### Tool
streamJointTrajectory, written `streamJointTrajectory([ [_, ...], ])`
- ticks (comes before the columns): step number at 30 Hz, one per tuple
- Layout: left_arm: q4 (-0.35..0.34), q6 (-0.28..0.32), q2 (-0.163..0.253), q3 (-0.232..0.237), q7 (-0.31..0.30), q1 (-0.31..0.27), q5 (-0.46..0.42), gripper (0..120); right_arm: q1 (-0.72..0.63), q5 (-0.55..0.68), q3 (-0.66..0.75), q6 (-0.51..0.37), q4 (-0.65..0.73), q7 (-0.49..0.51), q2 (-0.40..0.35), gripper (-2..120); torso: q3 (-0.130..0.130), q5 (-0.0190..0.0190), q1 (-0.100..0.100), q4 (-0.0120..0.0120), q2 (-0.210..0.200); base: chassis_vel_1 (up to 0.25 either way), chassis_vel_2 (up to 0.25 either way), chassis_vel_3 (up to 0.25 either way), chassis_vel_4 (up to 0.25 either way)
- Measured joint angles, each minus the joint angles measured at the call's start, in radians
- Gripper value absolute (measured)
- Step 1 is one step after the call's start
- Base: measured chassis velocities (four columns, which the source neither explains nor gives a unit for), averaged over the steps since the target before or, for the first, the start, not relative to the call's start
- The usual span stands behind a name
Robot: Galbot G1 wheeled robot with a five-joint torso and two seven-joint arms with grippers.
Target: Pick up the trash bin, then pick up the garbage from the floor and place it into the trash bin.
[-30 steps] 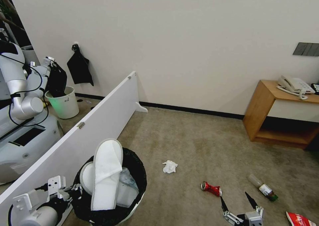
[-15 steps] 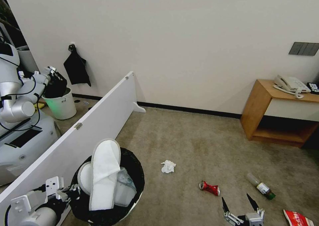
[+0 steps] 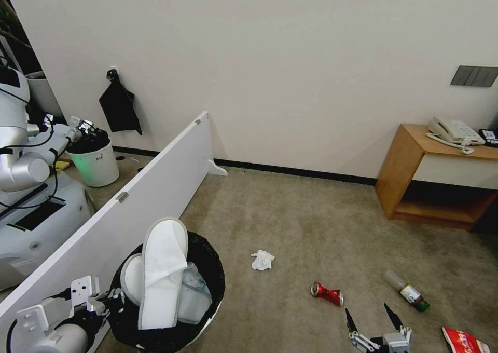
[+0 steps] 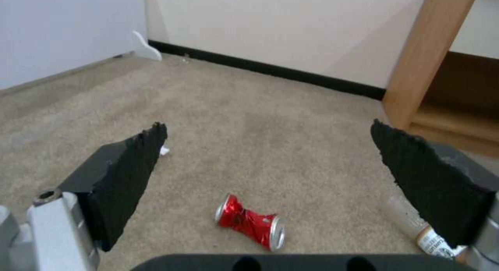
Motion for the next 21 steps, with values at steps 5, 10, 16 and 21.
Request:
streamJointTrajectory([
  [5,0.000,-0.005,0.000,0.001,0.001,0.002,0.000,2,0.000,0.000,0.000,0.001,0.000,-0.005,-0.001,100,0.000,0.0000,0.000,0.0000,0.000,0.000,0.000,0.000,0.000],
  [10,-0.002,-0.006,-0.002,0.002,-0.001,0.005,-0.001,2,0.000,0.001,0.000,0.001,0.000,-0.010,-0.001,100,0.000,0.0000,0.000,0.0000,0.000,0.000,0.000,0.000,0.000],
  [16,-0.005,-0.007,-0.004,0.002,-0.002,0.006,-0.002,2,0.002,0.011,0.001,0.002,-0.001,-0.017,-0.002,100,0.000,0.0000,0.000,0.0000,0.000,0.000,0.000,0.000,0.000],
  [21,-0.007,-0.008,-0.005,0.003,-0.002,0.007,-0.002,2,0.003,0.014,0.003,0.003,-0.003,-0.022,-0.004,100,0.000,0.0000,0.000,-0.0001,0.000,0.000,0.000,0.000,0.000],
])
